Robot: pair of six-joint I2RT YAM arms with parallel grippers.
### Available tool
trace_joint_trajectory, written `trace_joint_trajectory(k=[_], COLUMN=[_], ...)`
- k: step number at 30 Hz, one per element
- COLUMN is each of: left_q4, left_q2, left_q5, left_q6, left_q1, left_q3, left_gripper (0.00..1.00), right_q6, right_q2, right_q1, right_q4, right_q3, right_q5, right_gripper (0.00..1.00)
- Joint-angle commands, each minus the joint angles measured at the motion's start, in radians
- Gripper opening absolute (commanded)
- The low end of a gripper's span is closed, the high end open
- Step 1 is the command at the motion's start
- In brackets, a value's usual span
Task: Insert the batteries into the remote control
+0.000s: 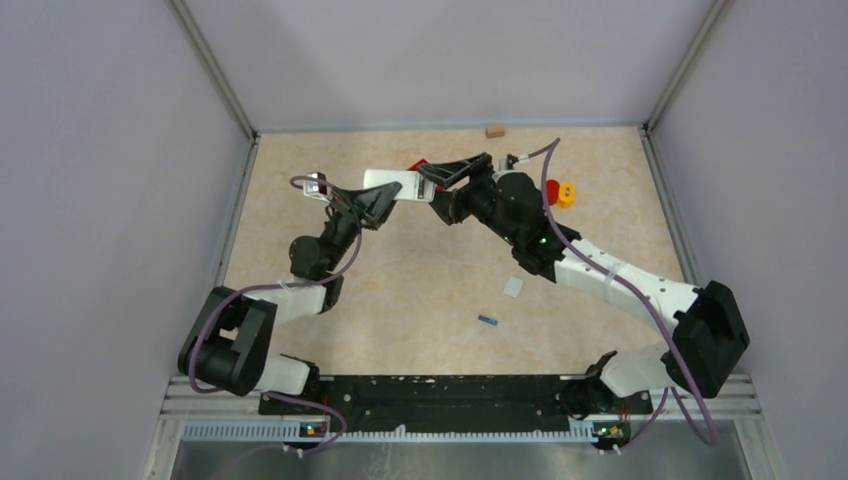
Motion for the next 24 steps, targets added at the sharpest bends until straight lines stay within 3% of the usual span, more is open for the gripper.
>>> trace_joint_trajectory(k=[1,8,13,24], left_q4=[0.135,0.135,0.135,0.135], left_q2=[-0.037,-0.048,-0.055,-0.049], left_q5=[0.025,0.026,0.026,0.016], left_q6=[0.028,0.045,0.051,0.035], left_q1=[-0.001,-0.001,0.0,0.0], left_q3=[0.008,0.001,-0.001,0.02], left_gripper=[0.0,0.0,0.0,0.0], right_q6=[0.015,0.019,0.036,0.014], right_q2=[0.006,0.009,0.021,0.021], right_q1=[-0.011,-0.011,-0.011,-0.011], right_q4=[0.126,0.154,0.164,0.157], right_q3=[-0.006,-0.015,-0.01,-0.014], right_q5=[-0.042,-0.051,-0.08,-0.113], right_gripper=[0.59,0.53,0.36,0.24])
